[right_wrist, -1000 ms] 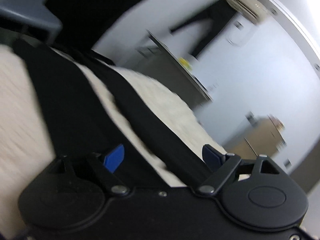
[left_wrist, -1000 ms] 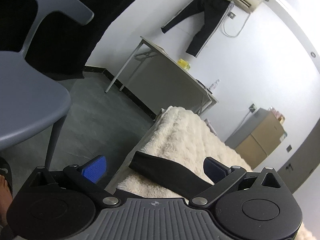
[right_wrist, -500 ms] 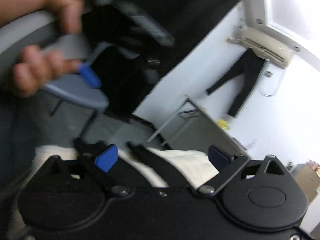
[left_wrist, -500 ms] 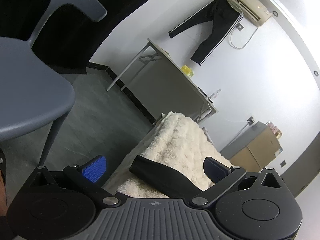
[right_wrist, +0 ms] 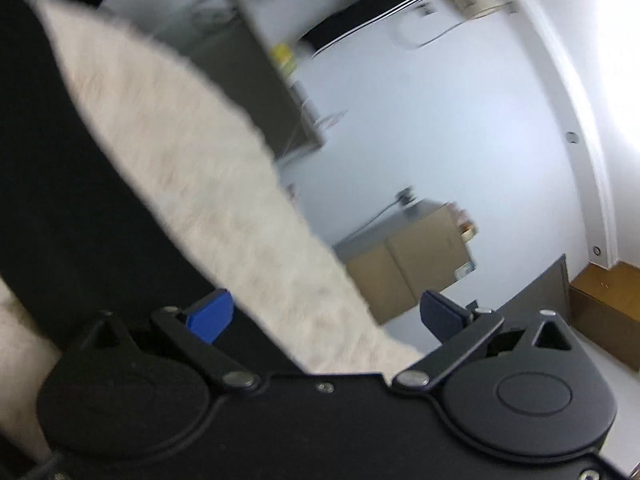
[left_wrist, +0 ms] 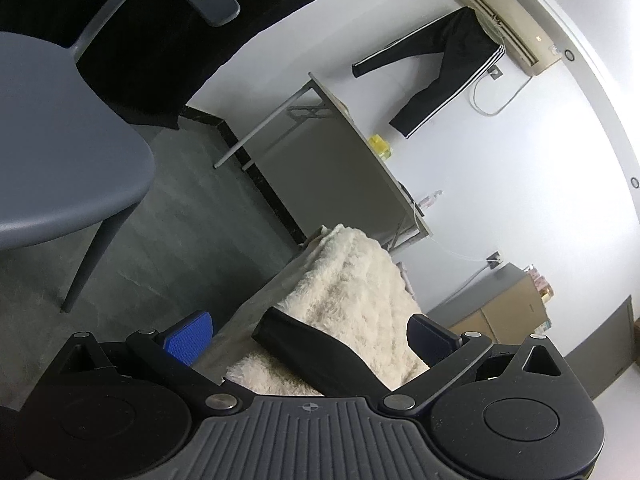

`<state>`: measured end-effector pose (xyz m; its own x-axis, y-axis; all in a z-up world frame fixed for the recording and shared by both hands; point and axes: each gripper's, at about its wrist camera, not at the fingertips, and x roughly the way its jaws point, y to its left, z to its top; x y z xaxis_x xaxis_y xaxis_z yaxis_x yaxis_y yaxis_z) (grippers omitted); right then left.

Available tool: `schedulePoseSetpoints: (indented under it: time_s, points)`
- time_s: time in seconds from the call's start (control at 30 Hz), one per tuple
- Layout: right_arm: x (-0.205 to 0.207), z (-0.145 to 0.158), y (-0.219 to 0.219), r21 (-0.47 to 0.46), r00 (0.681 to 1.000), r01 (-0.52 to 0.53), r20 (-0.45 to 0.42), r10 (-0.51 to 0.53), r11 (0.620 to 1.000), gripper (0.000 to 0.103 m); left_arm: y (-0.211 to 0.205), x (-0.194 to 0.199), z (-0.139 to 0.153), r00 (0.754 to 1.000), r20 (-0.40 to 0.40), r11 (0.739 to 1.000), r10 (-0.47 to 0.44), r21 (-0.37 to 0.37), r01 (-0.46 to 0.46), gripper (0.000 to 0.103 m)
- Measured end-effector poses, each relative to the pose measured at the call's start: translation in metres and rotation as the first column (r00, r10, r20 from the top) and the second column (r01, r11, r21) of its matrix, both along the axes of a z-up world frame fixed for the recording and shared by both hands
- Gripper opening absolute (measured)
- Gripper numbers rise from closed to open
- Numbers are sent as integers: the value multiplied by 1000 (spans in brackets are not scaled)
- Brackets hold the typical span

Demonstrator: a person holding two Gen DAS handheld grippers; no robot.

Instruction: Fold clothes

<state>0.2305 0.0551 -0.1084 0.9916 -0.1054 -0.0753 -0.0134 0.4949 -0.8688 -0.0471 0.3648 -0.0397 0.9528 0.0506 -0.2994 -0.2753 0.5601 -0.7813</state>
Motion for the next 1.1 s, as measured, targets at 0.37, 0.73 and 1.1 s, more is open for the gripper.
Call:
schedulePoseSetpoints:
  time_s: [0.37, 0.73, 1.1]
  points:
    - [-74, -13, 239, -102, 897, -437, -116, 426, 893, 92, 27, -24, -12, 982, 125, 984, 145, -124, -129, 103]
    - [-70, 43, 122, -70, 925, -374, -96, 367, 925, 103, 30, -21, -6, 987, 116, 990, 109, -101, -97, 103]
    - [-19, 79, -209, -83, 999, 17, -47, -21, 996, 103, 9, -8, 3, 998, 58, 999, 31, 6, -32, 103]
